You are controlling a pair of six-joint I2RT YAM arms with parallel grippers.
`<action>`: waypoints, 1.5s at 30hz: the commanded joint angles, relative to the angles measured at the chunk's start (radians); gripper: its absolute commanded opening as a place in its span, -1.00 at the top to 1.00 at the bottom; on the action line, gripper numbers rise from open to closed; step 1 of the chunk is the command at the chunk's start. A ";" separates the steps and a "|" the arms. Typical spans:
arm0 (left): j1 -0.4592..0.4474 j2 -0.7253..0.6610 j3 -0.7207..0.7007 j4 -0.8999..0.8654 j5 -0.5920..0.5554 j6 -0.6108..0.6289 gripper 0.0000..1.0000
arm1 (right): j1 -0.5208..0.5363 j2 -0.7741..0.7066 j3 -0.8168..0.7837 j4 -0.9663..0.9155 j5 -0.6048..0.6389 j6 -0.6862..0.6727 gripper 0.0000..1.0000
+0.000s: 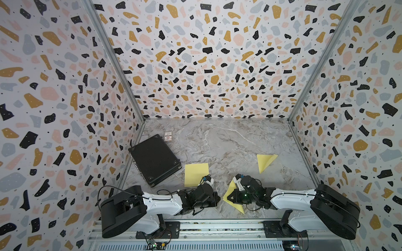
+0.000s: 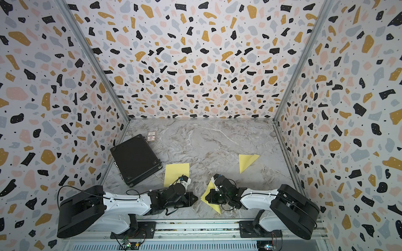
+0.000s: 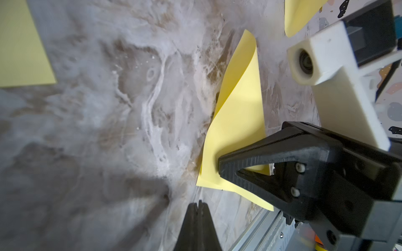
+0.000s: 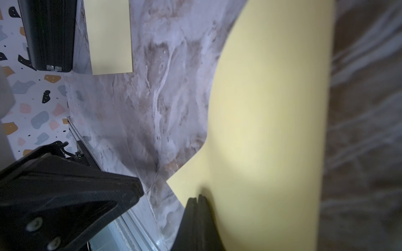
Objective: Fold the square paper diagonally
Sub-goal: Fold the paper at the center of the board.
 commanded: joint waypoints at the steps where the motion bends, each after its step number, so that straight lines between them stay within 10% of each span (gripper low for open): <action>1: -0.003 0.028 0.054 -0.008 0.002 0.013 1.00 | 0.004 0.025 -0.024 -0.116 0.031 -0.002 1.00; 45: -0.065 0.303 0.051 -0.056 -0.059 -0.038 1.00 | 0.004 -0.085 0.113 -0.303 0.064 -0.033 1.00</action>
